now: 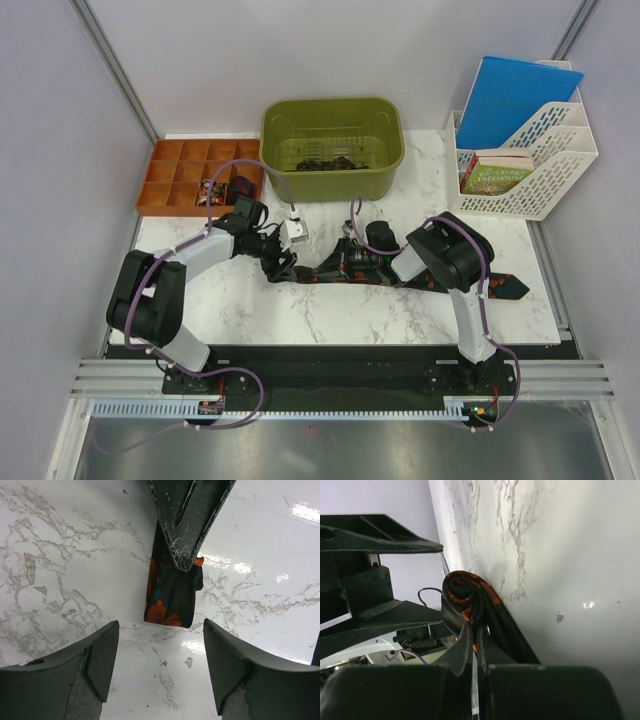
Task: Roll the ties
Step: Roll the tie at the center of the board.
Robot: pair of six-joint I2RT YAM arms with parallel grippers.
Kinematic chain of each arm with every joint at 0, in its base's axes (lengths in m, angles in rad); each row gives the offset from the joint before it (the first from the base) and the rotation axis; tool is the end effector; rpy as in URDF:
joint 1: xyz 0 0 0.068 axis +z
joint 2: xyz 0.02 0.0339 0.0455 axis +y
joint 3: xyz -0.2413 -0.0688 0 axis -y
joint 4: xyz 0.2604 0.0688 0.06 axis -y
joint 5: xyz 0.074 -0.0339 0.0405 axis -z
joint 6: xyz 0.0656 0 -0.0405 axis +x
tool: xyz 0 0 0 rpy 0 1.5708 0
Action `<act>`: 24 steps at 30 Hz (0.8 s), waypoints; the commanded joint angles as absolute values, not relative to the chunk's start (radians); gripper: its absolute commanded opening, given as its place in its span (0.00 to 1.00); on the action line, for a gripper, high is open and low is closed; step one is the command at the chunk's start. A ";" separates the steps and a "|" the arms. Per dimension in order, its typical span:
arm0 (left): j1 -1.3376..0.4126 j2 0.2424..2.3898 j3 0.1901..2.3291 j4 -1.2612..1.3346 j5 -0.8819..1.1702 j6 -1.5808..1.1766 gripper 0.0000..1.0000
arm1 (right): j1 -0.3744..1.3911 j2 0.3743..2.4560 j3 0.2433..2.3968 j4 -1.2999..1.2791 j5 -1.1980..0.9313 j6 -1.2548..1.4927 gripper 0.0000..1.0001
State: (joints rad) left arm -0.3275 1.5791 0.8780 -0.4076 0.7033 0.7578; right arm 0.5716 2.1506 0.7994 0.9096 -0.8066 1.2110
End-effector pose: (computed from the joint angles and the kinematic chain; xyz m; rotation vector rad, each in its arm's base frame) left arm 0.2846 -0.1415 0.1216 1.4453 1.9875 -0.7546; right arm 0.2901 0.2429 0.0233 0.1365 2.4454 1.7989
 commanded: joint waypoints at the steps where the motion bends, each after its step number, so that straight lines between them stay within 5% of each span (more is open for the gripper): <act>1: -0.330 1.572 0.868 -0.348 0.804 0.914 0.79 | 0.566 2.215 0.772 0.902 -0.787 1.135 0.00; 4: -0.331 1.600 0.876 -0.353 0.792 0.934 0.81 | 0.565 2.223 0.769 0.902 -0.788 1.126 0.00; 11: -0.315 1.626 1.011 -0.517 0.759 0.792 0.66 | 0.563 2.206 0.765 0.848 -0.758 1.104 0.00; 19: -0.265 1.571 1.015 -0.557 0.831 0.316 0.70 | 0.574 2.207 0.770 0.776 -0.729 1.066 0.00; 24: -0.265 1.530 0.939 -0.489 0.855 0.562 0.86 | 0.575 2.200 0.788 0.704 -0.732 1.026 0.00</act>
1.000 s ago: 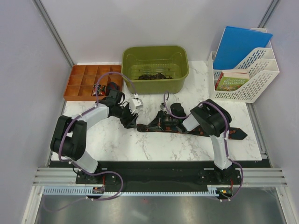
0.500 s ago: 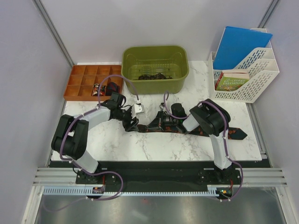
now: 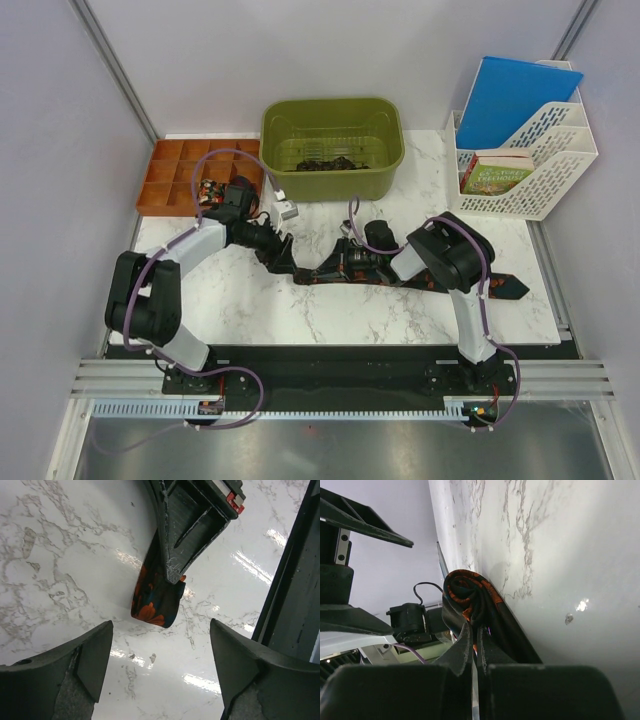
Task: Roll the ties
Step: Roll the tie at the center of the board.
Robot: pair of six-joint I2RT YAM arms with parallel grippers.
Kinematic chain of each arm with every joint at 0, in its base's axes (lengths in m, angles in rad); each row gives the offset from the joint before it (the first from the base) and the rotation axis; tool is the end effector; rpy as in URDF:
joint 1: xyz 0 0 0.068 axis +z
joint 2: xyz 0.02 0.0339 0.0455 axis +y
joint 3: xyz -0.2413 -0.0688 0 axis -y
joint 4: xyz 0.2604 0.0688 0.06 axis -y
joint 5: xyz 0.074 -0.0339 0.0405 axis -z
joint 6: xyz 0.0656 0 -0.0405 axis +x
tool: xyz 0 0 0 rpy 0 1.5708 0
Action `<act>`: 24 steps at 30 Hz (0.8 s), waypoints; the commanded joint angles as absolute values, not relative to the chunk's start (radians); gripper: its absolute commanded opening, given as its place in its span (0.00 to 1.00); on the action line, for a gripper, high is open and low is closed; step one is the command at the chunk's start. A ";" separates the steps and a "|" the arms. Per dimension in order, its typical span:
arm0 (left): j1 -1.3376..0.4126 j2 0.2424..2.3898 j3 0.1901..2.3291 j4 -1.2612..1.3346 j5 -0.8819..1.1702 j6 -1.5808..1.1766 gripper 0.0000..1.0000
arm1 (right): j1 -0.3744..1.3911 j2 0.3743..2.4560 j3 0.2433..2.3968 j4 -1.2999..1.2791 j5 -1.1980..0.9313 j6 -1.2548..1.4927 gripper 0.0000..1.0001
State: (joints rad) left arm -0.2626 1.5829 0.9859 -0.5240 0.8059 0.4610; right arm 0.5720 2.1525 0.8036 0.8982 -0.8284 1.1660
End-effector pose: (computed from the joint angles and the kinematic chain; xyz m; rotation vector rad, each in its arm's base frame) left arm 0.3005 -0.1298 0.1505 1.0914 2.2084 -0.9844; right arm 0.2891 0.2436 0.0227 0.0685 2.4438 1.7975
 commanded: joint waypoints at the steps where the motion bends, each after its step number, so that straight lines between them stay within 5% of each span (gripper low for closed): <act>1: -0.265 1.502 0.908 -0.474 0.833 0.616 0.87 | 0.577 2.195 0.788 0.692 -0.729 1.017 0.00; 11: -0.276 1.594 0.884 -0.443 0.768 0.998 0.80 | 0.575 2.195 0.775 0.675 -0.746 0.960 0.00; 24: -0.313 1.618 0.827 -0.373 0.764 0.925 0.73 | 0.575 2.206 0.769 0.687 -0.762 0.954 0.00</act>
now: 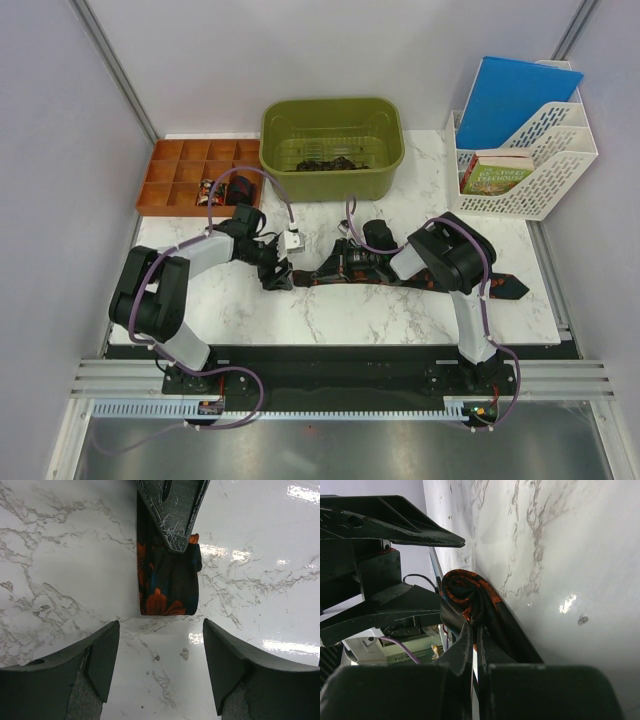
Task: Roll the ties
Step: Roll the tie at the center of the board.
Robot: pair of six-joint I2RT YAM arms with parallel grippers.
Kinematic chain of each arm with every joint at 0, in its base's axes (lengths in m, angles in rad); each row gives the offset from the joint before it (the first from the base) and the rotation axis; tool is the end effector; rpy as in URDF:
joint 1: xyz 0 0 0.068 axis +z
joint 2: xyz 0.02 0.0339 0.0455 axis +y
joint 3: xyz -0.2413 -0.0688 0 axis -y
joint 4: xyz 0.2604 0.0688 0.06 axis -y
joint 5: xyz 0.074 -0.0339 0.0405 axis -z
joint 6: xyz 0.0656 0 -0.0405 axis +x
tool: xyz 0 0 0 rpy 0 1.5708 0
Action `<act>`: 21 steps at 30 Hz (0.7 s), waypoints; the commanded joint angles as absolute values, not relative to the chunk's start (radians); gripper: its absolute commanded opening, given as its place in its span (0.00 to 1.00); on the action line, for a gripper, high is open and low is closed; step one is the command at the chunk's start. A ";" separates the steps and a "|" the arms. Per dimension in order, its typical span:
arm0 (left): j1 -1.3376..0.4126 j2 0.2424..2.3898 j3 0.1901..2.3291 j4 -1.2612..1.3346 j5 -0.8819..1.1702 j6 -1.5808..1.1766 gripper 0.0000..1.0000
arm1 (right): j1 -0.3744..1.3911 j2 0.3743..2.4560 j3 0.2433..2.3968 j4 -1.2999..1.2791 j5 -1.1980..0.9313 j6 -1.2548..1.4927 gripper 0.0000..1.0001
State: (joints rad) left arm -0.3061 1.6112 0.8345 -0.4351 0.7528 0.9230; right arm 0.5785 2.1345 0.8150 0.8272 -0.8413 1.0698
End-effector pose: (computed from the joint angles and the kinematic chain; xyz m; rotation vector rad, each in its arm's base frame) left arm 0.2729 -0.1333 0.1008 1.5680 1.9148 -0.7936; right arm 0.2877 0.2463 0.0245 -0.0390 2.4525 1.7605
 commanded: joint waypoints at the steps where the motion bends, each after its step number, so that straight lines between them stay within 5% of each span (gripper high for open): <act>1: -0.317 1.618 0.821 -0.368 0.758 0.923 0.72 | 0.575 2.206 0.767 0.681 -0.764 0.951 0.00; 15: -0.376 1.594 0.766 -0.299 0.718 0.920 0.70 | 0.584 2.207 0.758 0.683 -0.772 0.950 0.00; 21: -0.383 1.574 0.802 -0.311 0.698 0.871 0.39 | 0.592 2.209 0.762 0.692 -0.772 0.962 0.00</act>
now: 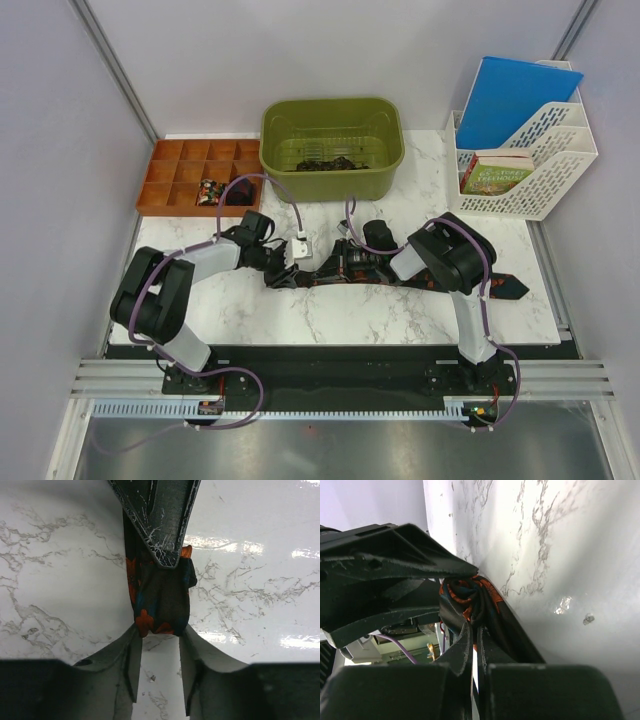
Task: Roll the ties
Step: Roll the tie at the center of the board.
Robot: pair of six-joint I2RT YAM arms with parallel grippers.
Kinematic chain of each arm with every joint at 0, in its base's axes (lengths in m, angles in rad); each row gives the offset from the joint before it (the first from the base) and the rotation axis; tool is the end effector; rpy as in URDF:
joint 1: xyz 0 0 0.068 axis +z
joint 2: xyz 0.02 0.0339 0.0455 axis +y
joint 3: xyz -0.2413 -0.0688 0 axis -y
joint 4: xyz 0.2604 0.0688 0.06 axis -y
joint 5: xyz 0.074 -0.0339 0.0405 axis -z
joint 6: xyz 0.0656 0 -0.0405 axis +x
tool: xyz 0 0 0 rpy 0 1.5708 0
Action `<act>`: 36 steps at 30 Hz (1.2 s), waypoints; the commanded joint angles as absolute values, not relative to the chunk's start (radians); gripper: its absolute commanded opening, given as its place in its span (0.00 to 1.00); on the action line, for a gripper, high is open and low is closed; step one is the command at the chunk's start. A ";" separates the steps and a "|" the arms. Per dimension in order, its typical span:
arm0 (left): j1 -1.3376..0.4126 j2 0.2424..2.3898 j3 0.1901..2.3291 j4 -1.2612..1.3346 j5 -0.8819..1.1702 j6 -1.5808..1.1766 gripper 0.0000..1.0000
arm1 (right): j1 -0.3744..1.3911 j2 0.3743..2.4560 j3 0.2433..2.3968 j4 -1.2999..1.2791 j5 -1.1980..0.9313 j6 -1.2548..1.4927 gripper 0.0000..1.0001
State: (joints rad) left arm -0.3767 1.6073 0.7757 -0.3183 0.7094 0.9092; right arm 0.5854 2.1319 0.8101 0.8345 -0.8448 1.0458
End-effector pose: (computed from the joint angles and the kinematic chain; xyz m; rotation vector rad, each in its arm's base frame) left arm 0.2625 -0.1498 0.0897 1.6313 1.8528 -0.7410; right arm 0.2851 0.2479 0.0252 -0.0829 2.4395 1.7584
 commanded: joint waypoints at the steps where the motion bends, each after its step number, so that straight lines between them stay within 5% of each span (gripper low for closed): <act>1: -0.385 1.566 0.811 -0.319 0.698 0.850 0.35 | 0.594 2.209 0.768 0.687 -0.773 0.960 0.00; 17: -0.587 1.696 1.051 -0.509 0.664 0.842 0.29 | 0.594 2.192 0.782 0.707 -0.765 0.989 0.00; 29: -0.635 1.798 1.065 -0.529 0.548 0.839 0.41 | 0.594 2.180 0.811 0.701 -0.798 1.012 0.01; 36: -0.637 1.845 1.068 -0.580 0.434 0.844 0.22 | 0.549 2.103 0.861 0.513 -0.825 0.913 0.19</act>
